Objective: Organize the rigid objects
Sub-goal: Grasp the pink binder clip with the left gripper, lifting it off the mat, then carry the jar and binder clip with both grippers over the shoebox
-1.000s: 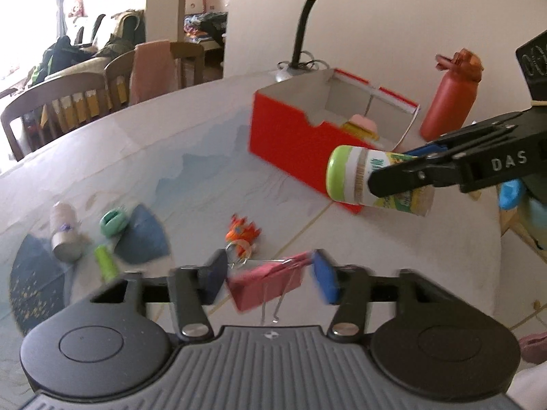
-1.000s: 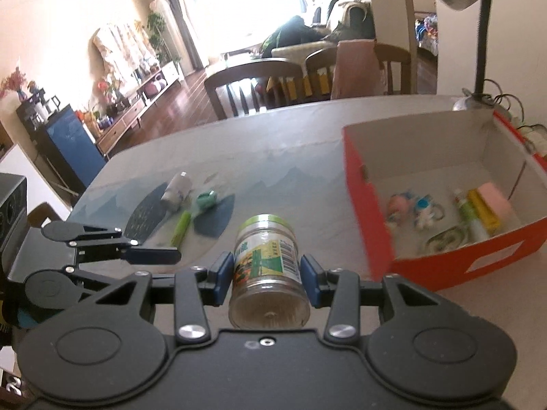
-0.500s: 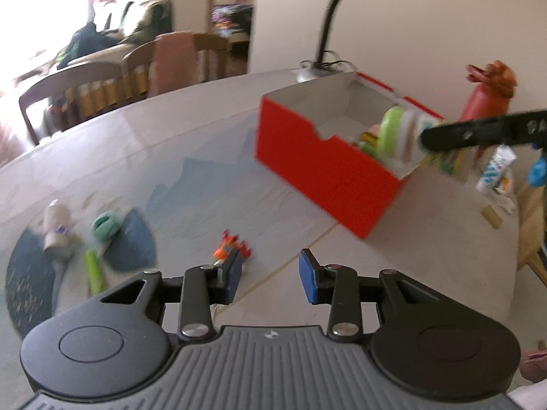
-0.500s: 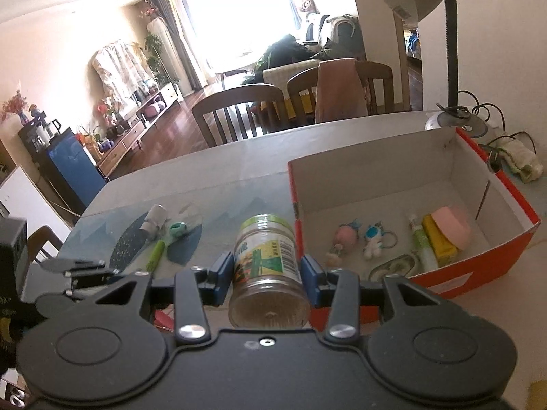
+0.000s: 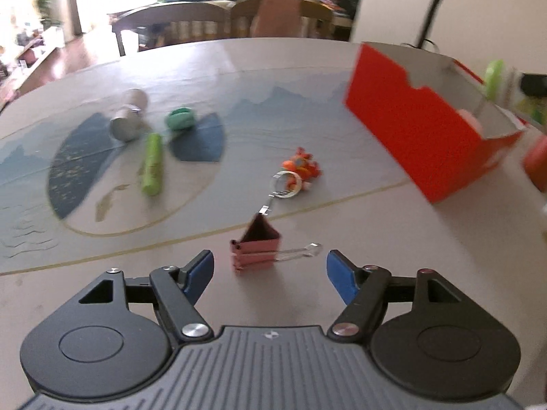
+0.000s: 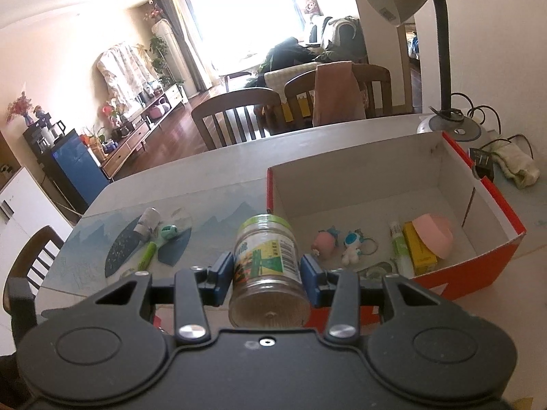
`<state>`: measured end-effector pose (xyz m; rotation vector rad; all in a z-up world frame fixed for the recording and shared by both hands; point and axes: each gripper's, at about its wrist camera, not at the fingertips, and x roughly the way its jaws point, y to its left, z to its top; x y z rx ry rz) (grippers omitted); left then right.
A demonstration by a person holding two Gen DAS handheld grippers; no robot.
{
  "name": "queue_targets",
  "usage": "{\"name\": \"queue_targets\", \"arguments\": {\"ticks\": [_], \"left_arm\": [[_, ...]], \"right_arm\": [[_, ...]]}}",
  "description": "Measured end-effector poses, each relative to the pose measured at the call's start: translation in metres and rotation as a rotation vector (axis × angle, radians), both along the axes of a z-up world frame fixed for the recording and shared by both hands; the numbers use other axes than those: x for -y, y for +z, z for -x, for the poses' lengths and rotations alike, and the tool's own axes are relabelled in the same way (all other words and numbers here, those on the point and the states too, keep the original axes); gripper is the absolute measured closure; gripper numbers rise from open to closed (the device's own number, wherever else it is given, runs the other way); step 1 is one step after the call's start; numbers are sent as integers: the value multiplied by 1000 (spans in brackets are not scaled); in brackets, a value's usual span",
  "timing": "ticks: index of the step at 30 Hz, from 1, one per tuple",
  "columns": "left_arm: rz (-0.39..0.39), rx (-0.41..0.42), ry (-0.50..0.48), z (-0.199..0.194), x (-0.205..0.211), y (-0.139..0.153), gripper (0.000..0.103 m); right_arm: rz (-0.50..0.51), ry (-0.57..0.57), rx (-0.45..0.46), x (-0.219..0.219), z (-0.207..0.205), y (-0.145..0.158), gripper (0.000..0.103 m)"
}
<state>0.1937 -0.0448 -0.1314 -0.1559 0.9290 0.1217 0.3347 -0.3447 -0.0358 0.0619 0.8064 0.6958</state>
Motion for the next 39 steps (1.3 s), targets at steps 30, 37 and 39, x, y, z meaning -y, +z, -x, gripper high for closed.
{"name": "queue_targets", "arguments": {"ticks": [30,37,39], "left_arm": [[51,25,244,-26,2,-12,70],[101,51,223,-32,7,8,70],[127,62,208,-35,9,19,70]], "right_arm": [[38,0,6,23,-27,-9,61],[30,-75,10,42,-53,-14,61],[32,-95,17,48,-60,-14,61]]}}
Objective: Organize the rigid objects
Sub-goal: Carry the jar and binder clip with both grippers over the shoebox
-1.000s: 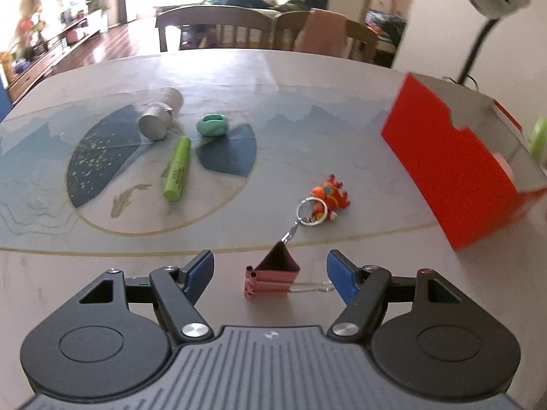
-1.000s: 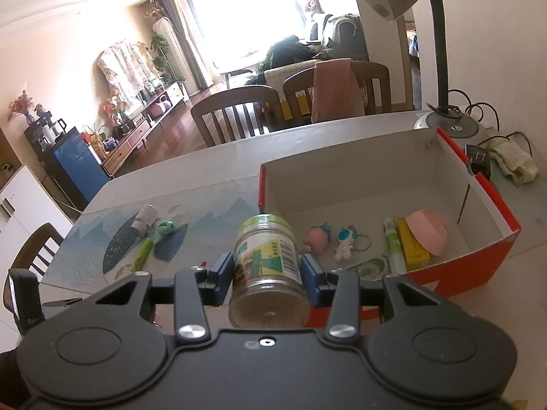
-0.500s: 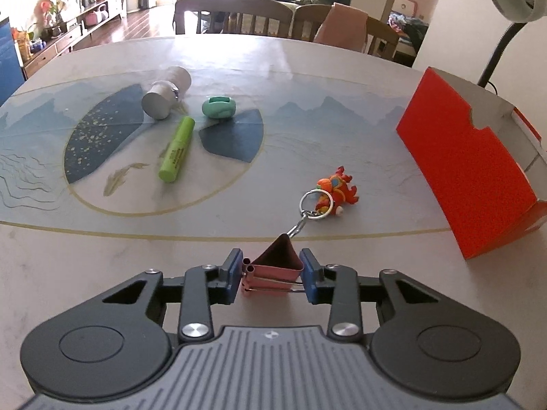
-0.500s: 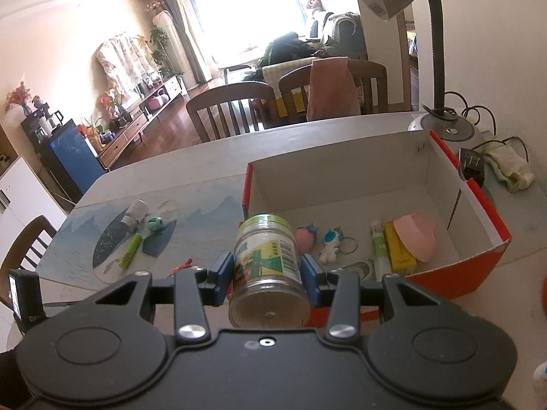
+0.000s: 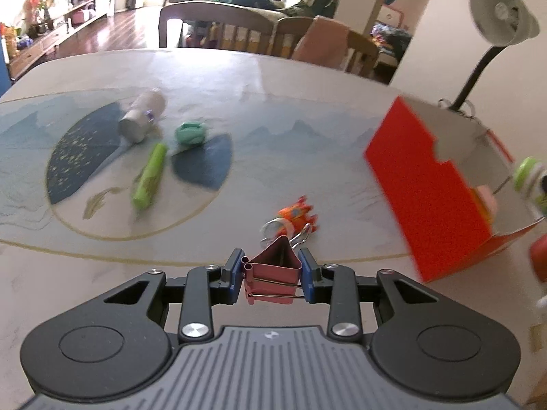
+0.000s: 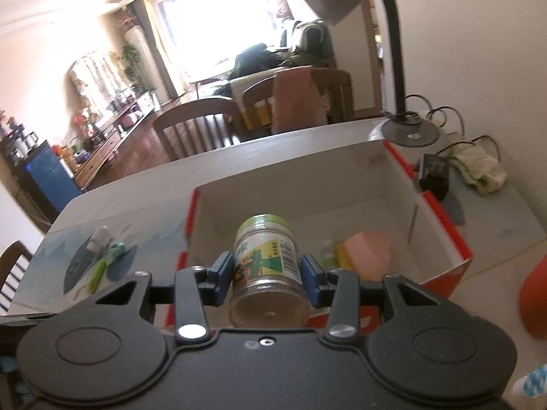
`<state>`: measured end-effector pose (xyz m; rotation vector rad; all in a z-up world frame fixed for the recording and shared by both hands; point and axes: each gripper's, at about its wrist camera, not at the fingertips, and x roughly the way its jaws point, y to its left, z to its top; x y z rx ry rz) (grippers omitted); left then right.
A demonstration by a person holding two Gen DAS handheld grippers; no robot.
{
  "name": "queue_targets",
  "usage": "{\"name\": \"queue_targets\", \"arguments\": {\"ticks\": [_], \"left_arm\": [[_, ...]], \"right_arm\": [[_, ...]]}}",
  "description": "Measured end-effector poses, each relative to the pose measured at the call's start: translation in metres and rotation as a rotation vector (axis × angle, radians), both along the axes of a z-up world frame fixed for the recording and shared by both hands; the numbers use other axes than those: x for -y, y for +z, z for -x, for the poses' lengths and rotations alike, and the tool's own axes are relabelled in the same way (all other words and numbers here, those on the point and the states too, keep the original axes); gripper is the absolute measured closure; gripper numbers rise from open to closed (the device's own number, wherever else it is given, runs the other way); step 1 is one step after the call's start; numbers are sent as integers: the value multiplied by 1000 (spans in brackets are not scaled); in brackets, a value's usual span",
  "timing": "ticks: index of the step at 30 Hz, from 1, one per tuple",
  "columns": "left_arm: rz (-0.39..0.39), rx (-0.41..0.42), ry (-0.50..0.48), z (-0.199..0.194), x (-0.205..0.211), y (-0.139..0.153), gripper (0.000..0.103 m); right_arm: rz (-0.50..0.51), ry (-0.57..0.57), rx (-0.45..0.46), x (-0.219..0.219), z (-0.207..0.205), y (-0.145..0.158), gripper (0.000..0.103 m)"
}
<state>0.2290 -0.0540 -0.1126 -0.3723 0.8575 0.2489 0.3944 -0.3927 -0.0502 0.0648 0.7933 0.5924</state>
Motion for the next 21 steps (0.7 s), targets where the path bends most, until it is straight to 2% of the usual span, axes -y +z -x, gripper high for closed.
{"name": "queue_targets", "arguments": {"ticks": [7,13,18,21], "left_arm": [[11,67,-105,-26,25,45,70],[-19,119,-238,-69,60,79,70],[-67,141,-341,-110,96,93,70],[-79,124,-365,-140,113,91,70]], "right_arm": [[26,-35,2,8,-17,-12,61],[53,-28,-5,5,-27,-23,61],[78,-8,-9,-2,-32,-31,61],[97,8,-8,-7,-34,-35,61]]}}
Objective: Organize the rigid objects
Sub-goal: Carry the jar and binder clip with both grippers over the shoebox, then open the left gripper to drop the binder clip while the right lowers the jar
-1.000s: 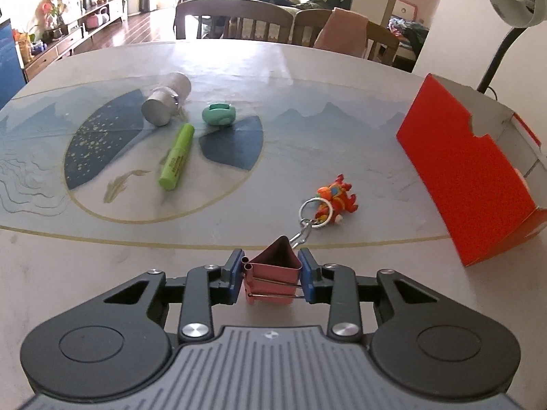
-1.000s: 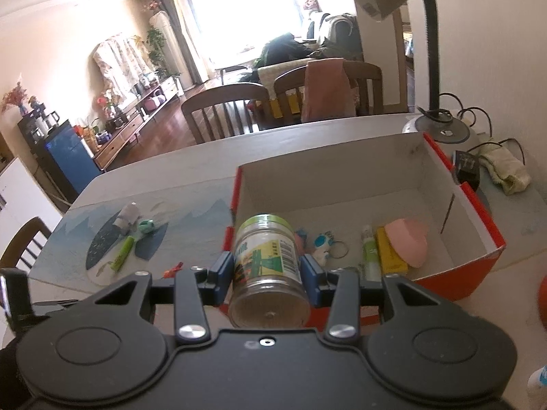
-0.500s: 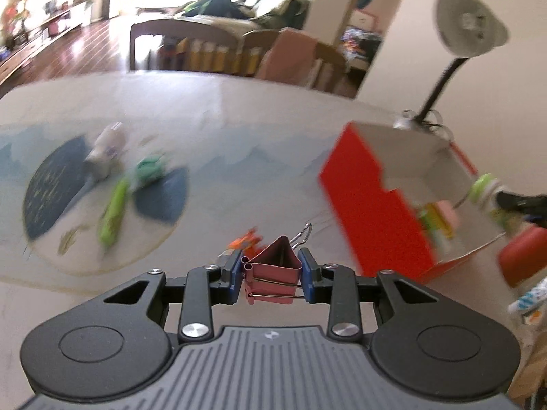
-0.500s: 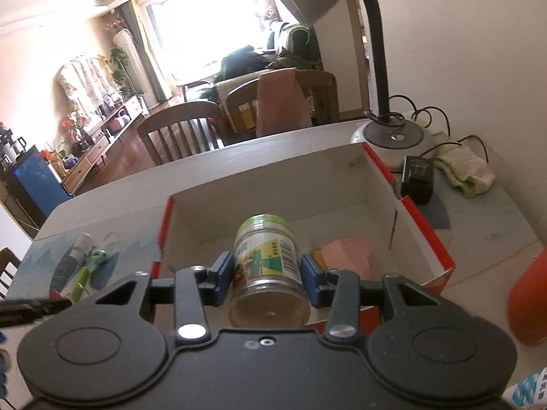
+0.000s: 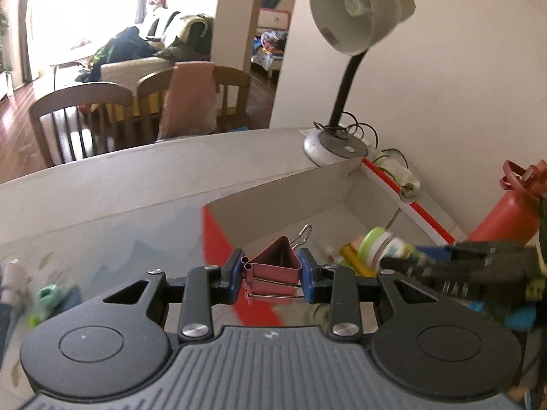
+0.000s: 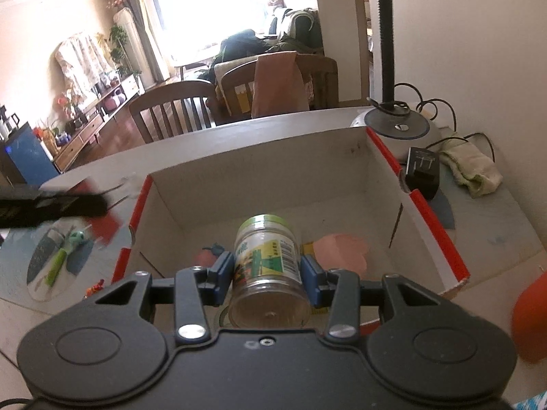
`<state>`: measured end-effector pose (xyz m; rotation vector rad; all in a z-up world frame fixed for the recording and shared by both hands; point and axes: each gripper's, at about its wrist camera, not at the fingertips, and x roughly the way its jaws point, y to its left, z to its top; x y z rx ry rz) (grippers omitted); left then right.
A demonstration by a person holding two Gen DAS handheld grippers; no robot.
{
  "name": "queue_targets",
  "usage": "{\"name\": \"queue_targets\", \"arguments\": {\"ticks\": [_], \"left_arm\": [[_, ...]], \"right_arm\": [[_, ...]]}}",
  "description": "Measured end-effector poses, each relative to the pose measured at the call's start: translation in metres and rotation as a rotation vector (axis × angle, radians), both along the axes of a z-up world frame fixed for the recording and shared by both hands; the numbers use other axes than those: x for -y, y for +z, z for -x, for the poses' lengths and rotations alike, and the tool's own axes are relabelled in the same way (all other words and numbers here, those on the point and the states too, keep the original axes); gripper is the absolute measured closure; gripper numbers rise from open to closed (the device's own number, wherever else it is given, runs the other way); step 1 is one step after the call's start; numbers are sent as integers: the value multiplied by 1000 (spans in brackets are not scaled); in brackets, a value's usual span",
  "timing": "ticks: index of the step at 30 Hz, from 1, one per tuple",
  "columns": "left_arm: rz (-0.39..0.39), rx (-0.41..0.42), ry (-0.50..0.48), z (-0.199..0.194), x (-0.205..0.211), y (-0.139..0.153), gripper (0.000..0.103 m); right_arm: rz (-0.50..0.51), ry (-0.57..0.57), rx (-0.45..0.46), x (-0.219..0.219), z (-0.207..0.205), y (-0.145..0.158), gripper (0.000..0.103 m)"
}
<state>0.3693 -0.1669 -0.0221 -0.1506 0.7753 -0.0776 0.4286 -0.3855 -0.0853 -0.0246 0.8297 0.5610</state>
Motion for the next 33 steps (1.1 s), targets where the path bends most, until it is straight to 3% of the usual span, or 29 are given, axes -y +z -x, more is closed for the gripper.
{"name": "queue_targets", "arguments": {"ticks": [13,23,33], "left_arm": [[-128,-83,-73,-93,49,-45,70],[-170,-177,-93,-122,55,-81,70],[-194,-252,-130,-129,60,-99,71]], "right_arm": [[63,62,-31,-19,-11,-21,61],[109,106,-56,-30,-20,-36,61],[169,140,-82,-37,-11,-51,62]]}}
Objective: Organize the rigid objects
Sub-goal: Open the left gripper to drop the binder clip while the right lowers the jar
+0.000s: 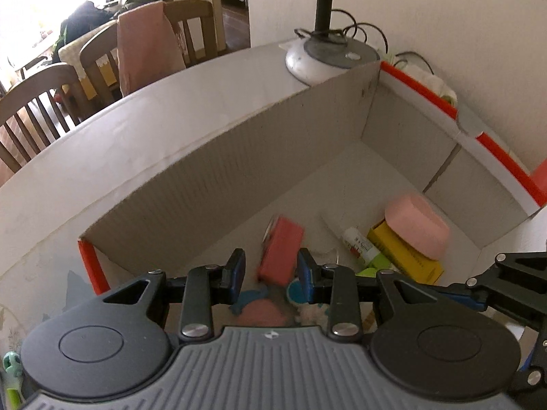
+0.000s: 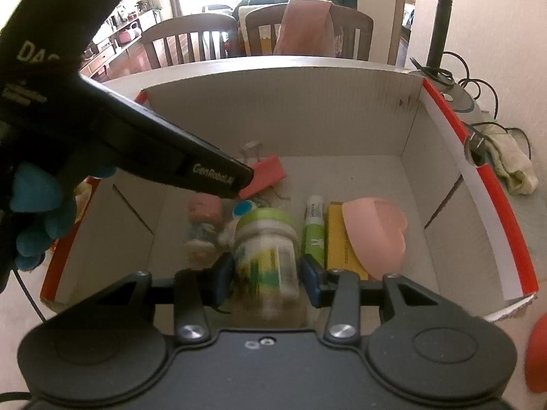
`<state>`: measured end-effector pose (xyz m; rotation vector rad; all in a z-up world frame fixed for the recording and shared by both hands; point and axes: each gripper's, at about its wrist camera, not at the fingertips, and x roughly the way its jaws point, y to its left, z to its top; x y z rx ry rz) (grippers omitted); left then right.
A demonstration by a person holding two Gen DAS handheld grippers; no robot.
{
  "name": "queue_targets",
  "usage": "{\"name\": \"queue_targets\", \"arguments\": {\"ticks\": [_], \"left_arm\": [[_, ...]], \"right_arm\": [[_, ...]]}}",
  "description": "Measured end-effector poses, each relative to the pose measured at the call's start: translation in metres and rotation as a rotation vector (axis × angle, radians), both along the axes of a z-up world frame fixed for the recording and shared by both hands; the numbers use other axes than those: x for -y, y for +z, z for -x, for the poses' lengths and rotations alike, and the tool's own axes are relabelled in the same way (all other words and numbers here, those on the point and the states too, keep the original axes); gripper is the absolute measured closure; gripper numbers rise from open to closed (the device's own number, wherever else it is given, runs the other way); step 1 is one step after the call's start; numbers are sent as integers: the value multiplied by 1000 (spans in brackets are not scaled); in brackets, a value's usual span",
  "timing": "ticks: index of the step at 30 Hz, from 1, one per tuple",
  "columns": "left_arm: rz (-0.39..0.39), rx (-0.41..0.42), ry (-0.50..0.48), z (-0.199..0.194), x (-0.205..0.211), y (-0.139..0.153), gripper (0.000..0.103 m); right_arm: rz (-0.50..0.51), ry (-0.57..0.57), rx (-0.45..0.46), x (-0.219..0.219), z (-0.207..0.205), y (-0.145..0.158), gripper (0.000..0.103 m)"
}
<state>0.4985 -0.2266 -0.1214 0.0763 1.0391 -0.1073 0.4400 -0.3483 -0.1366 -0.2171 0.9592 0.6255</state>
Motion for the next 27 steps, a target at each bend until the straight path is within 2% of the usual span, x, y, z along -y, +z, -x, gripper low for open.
{"name": "queue_targets", "arguments": {"ticks": [12,16,18,27], "left_arm": [[40,20,18,21,-5,14,70],[69,46,18,35,-7,27,58],[79,60,20,42,-7,34,55],[103,119,32,77,-11,62,55]], "right_arm": [[-71,-45,7,21,7,20,59],[-96,-59,17,27,11,30,56],[-109,-64,23,29,14,36,55],[-160,-68,54,36,24,61,47]]}}
